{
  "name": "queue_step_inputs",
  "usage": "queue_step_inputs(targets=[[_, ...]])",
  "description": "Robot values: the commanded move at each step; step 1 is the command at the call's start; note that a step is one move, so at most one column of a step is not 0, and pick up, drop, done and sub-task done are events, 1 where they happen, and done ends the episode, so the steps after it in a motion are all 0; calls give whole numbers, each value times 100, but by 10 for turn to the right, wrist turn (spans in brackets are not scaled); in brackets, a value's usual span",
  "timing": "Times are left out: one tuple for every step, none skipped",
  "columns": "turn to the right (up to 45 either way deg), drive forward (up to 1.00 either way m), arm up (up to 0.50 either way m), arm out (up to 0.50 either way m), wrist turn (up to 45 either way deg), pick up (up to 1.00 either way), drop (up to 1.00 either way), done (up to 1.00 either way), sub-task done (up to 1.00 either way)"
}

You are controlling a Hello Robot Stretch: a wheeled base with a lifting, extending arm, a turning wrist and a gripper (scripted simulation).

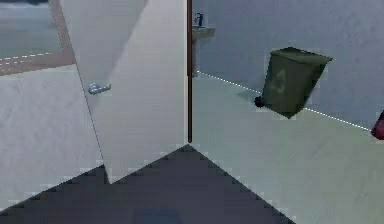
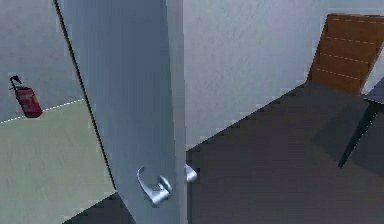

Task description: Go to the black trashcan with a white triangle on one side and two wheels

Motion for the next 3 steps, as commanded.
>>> queue_step_inputs(targets=[[420,0,0,0,0,0,0,0,0],[0,100,0,0,0,0,0,0,0],[0,100,0,0,0,0,0,0,0]])
